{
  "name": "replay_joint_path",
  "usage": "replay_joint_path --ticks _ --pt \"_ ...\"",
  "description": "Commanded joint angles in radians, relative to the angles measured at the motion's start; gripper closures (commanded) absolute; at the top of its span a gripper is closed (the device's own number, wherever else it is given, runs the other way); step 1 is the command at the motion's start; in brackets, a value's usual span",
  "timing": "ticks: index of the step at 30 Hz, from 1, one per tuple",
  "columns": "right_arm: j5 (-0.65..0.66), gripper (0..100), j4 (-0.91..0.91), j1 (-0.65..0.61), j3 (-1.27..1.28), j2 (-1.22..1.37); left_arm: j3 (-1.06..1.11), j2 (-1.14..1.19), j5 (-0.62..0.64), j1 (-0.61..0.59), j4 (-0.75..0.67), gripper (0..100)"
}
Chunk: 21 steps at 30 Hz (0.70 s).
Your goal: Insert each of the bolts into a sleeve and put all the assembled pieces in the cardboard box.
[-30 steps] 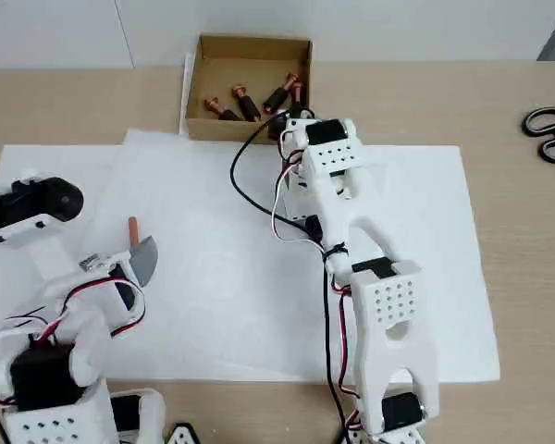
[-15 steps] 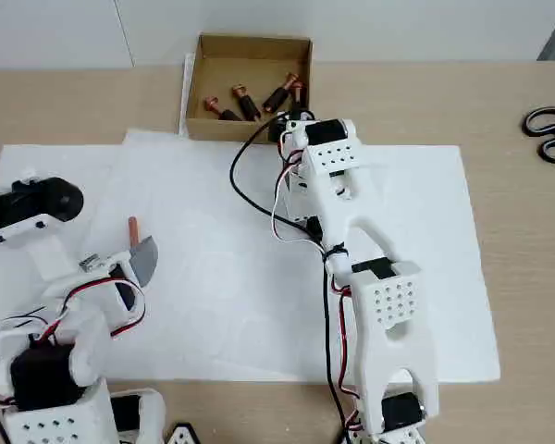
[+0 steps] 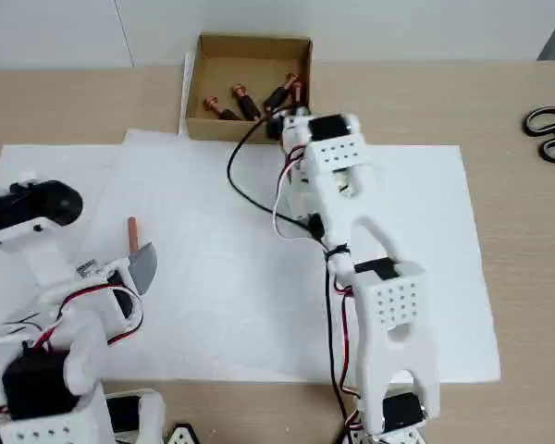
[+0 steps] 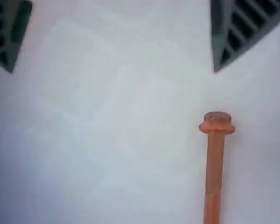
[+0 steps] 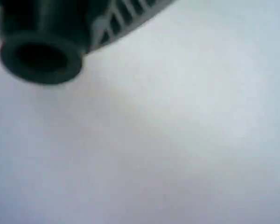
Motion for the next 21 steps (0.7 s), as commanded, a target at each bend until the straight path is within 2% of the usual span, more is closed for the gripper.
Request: replay_joint_path --ticks 1,8,14,16,21 --pt "0.009 99.5 0.024 0.028 -0.04 -0.137 -0.058 0.106 -0.014 -0.005 0.015 74" --pt "0.052 99.5 0.027 0.074 -0.04 -0.186 -0.236 0.453 -0.055 -0.005 0.049 74" --pt "0.055 99.5 0.027 0.076 0.014 -0.191 -0.306 0.706 -0.345 -0.006 0.043 74" --pt "0.055 99.5 0.027 0.077 0.017 -0.191 -0.32 0.789 -0.4 -0.006 0.043 74" --pt "0.052 99.5 0.027 0.076 0.017 -0.191 -0.332 0.965 -0.328 -0.008 -0.023 75"
